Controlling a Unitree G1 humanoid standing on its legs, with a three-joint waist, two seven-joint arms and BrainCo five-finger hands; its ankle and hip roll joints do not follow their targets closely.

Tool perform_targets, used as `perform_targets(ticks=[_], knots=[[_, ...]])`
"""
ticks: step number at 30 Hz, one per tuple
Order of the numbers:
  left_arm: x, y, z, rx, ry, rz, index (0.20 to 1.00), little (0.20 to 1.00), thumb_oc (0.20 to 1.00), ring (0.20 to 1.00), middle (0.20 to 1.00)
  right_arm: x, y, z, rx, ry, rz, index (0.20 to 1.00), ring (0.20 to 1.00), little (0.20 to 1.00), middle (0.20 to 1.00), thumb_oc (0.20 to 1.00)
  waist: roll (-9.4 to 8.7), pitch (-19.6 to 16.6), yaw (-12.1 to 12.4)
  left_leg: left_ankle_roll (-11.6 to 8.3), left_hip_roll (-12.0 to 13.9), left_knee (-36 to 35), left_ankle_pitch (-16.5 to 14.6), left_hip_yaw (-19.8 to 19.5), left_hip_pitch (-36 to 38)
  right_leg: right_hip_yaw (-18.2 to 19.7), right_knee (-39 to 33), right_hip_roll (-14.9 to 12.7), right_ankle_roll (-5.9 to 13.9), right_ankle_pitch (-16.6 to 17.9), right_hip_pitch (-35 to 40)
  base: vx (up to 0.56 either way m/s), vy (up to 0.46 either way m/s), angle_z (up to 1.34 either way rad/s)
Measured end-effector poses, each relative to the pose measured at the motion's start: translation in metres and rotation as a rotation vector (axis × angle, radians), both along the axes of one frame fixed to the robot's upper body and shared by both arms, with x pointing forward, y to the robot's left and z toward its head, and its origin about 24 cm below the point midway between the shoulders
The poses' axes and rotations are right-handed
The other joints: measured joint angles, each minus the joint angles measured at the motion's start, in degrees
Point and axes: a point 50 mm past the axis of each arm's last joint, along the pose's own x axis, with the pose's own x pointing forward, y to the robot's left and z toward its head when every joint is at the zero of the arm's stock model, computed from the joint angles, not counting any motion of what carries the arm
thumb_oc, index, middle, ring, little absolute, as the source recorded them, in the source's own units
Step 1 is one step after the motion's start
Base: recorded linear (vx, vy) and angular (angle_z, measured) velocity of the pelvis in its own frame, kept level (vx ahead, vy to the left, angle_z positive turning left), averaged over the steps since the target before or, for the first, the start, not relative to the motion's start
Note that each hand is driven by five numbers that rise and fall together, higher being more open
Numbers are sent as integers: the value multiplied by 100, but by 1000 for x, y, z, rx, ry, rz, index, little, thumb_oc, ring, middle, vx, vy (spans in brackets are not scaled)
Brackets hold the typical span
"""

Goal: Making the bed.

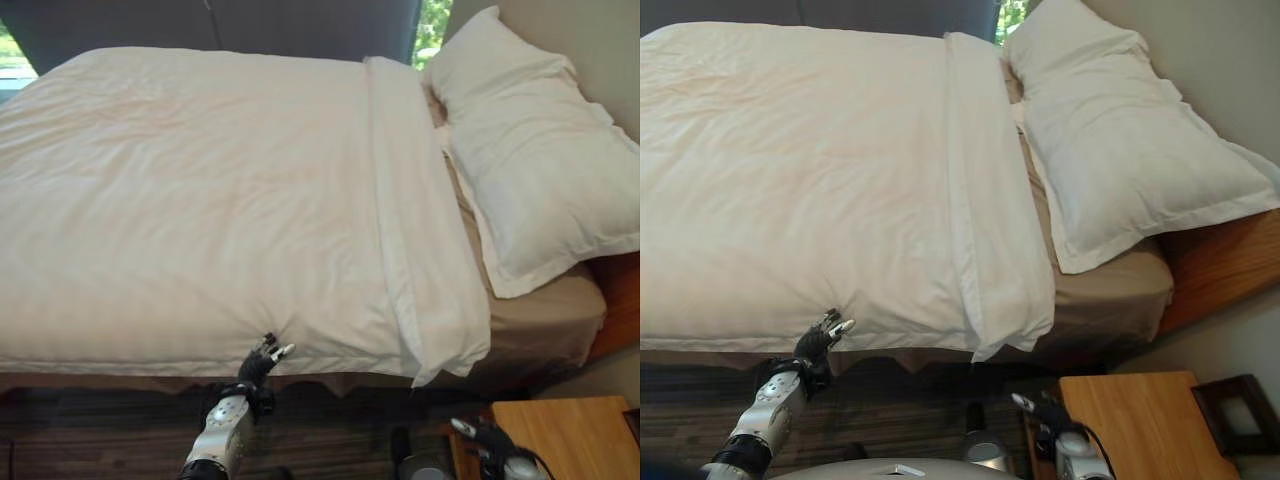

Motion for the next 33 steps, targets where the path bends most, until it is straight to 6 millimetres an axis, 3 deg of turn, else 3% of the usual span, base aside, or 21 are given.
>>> perform_targets(ticks=[2, 3, 4, 5, 6, 8, 10, 11, 15, 18, 19, 21, 22, 24, 25, 26, 27, 28, 29, 31, 33], knots=[[0, -2, 1, 24, -8, -22, 1000, 1000, 1000, 1000, 1000, 19, 8, 19, -72, -104, 156, 1000, 1000, 1000, 1000, 1000, 3, 106, 38, 31, 51, 24, 25, 178, 2, -143, 401, 111, 12, 216, -274, -247, 15, -34], [-1, -1, 1, 35, 0, -35, 1000, 1000, 1000, 1000, 1000, 36, 19, 35, -127, -195, 285, 1000, 1000, 1000, 1000, 1000, -41, 149, 44, 241, 46, 256, -25, 337, -238, -282, -59, 219, 147, 976, -387, -177, 18, -96], [1, -4, 4, 31, -18, -51, 1000, 1000, 1000, 1000, 1000, 57, 27, 54, -163, -301, 364, 1000, 1000, 1000, 1000, 1000, 154, 264, 170, 316, 241, 344, -129, 382, -391, -467, -23, 232, 346, 1085, -554, -310, -15, -71], [6, -17, 4, 19, -22, -85, 1000, 1000, 1000, 1000, 1000, 72, 33, 72, -196, -404, 411, 1000, 1000, 1000, 1000, 1000, 309, 382, 26, 419, 322, 376, 10, 350, -515, -893, 900, 26, -6, 249, -546, -286, -84, -53], [6, -25, 5, 1, -38, -102, 1000, 1000, 1000, 1000, 1000, 74, 36, 75, -206, -420, 430, 1000, 1000, 1000, 1000, 1000, 326, 394, 135, 395, 369, 368, 93, 403, -485, -825, 1551, -51, -28, -260, -591, -204, -93, -12], [1, -34, 4, -23, -39, -131, 1000, 1000, 1000, 1000, 1000, 73, 47, 77, -215, -449, 494, 1000, 1000, 1000, 1000, 1000, 323, 412, 364, 397, 420, 381, 117, 493, -400, -703, 2078, -206, 206, -691, -414, -135, -158, -27], [-9, -39, -2, -43, -14, -140, 1000, 1000, 1000, 1000, 1000, 75, 61, 83, -220, -492, 563, 1000, 1000, 1000, 1000, 1000, 313, 474, 549, 261, 457, 317, 224, 593, -368, -636, 1635, -199, 151, -1093, -1, -136, -199, -26], [-12, -37, -3, -35, -6, -142, 1000, 1000, 1000, 1000, 1000, 76, 66, 84, -215, -501, 587, 1000, 1000, 1000, 1000, 1000, 280, 465, 774, 128, 551, 272, 286, 703, -344, -508, 1255, -49, -17, -1204, 63, -92, -146, -58], [-21, -50, -10, -80, 19, -112, 1000, 1000, 1000, 1000, 1000, 77, 73, 82, -218, -496, 626, 1000, 1000, 1000, 1000, 1000, 831, 547, 770, -97, 1111, 221, 243, 544, -401, -507, 579, 695, -352, -741, 243, -144, -170, -33], [-14, -62, 1, -137, -47, -93, 1000, 1000, 1000, 1000, 1000, 79, 70, 86, -221, -513, 627, 1000, 1000, 1000, 1000, 1000, 972, 555, 775, -108, 1283, 356, 270, 284, -398, -380, 618, 963, -466, -718, 237, -259, -198, -34], [-9, -66, 11, -157, -100, -91, 1000, 1000, 1000, 1000, 1000, 80, 63, 88, -238, -522, 620, 1000, 1000, 1000, 1000, 1000, 1045, 591, 766, -261, 1379, 674, 807, 173, -576, -388, 804, 1064, -608, -781, 152, -218, -160, 8], [8, -65, 27, -143, -188, -101, 1000, 1000, 1000, 1000, 1000, 79, 59, 85, -246, -508, 591, 1000, 1000, 1000, 1000, 1000, 757, 602, 712, -491, 1205, 724, 1435, -191, -815, -455, 946, 785, -857, -937, -11, -172, -106, 42], [17, -62, 36, -123, -230, -97, 1000, 1000, 1000, 1000, 1000, 79, 59, 86, -237, -514, 572, 1000, 1000, 1000, 1000, 1000, 447, 606, 725, -321, 914, 878, 1923, -446, -976, -572, 895, 493, -909, -818, 8, -108, -2, 39], [19, -57, 42, -105, -255, -84, 1000, 1000, 1000, 1000, 1000, 79, 53, 87, -223, -515, 522, 1000, 1000, 1000, 1000, 1000, 322, 673, 603, -510, 871, 1766, 1561, -389, -1219, -738, 645, 321, -776, -694, 284, -14, 91, 29], [18, -54, 43, -97, -261, -78, 1000, 1000, 1000, 1000, 1000, 76, 49, 87, -215, -515, 499, 1000, 1000, 1000, 1000, 1000, 318, 665, 590, -382, 869, 2005, 987, -151, -1167, -805, 464, 253, -697, -622, 485, -21, 131, 28], [14, -48, 45, -81, -269, -65, 1000, 1000, 1000, 1000, 1000, 68, 44, 88, -213, -517, 474, 1000, 1000, 1000, 1000, 1000, 405, 586, 500, -202, 709, 1919, 400, 87, -808, -906, 273, 193, -653, -527, 719, -14, 128, 15], [12, -46, 46, -78, -272, -54, 1000, 1000, 1000, 1000, 1000, 65, 40, 85, -215, -504, 456, 1000, 1000, 1000, 1000, 1000, 534, 483, 435, -166, 675, 2004, 197, 97, -691, -946, 228, 222, -621, -502, 768, 1, 105, 33], [13, -42, 48, -77, -285, -33, 1000, 1000, 1000, 1000, 1000, 59, 31, 81, -234, -479, 423, 1000, 1000, 1000, 1000, 1000, 751, 323, 294, -70, 602, 1507, -159, 125, -555, -1035, 187, 339, -478, -520, 830, 21, 35, 32], [15, -41, 50, -74, -297, -26, 1000, 1000, 1000, 1000, 1000, 56, 27, 76, -240, -456, 400, 1000, 1000, 1000, 1000, 1000, 866, 233, 240, 146, 499, 1006, -294, 149, -385, -1075, 177, 386, -402, -512, 822, 25, 44, 48], [15, -36, 52, -56, -304, -21, 1000, 1000, 1000, 1000, 1000, 46, 34, 63, -208, -400, 386, 1000, 1000, 1000, 1000, 1000, 578, 67, 198, 235, 154, 322, 33, 189, -174, -1080, 141, 197, -305, -521, 793, 8, 32, 39], [9, -33, 47, -46, -281, -21, 1000, 1000, 1000, 1000, 1000, 46, 38, 62, -193, -402, 380, 1000, 1000, 1000, 1000, 1000, 490, -6, 212, 254, -4, 107, 77, 200, -85, -1057, 92, 99, -257, -501, 810, -3, 13, 8]])
